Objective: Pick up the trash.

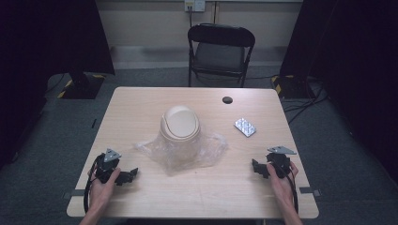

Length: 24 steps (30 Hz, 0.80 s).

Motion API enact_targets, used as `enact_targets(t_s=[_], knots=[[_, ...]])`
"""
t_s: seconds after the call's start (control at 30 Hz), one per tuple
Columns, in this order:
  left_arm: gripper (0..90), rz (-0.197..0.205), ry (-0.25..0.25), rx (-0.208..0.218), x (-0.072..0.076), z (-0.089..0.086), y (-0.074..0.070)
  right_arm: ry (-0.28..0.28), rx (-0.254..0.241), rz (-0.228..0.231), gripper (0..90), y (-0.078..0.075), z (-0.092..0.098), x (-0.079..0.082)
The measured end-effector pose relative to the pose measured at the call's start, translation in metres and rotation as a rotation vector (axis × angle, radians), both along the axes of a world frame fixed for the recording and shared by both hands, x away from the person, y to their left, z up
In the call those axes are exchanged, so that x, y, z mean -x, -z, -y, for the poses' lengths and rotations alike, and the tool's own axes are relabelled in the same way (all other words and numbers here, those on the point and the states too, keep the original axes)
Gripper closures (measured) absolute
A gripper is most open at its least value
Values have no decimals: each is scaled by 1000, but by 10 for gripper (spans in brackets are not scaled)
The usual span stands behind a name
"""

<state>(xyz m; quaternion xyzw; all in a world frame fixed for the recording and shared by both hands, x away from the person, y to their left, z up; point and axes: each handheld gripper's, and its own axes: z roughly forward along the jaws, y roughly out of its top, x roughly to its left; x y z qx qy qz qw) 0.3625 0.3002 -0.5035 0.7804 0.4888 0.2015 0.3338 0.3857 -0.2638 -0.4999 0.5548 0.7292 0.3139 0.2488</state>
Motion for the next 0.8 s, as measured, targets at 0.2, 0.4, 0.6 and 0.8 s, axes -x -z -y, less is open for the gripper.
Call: enact_targets(t_s=[0.2,0.4,0.6,0.8], knots=[[0,-1,-1,3,0,0,0,2,-11,-4,132,-1,0,1],[0,-1,-1,3,0,0,0,-53,-54,-24,137,-7,-4,4],[0,-1,0,3,0,0,0,-119,-91,-11,146,-20,-20,7],[0,-1,30,1,0,-2,0,-180,-97,8,152,-32,-37,4]])
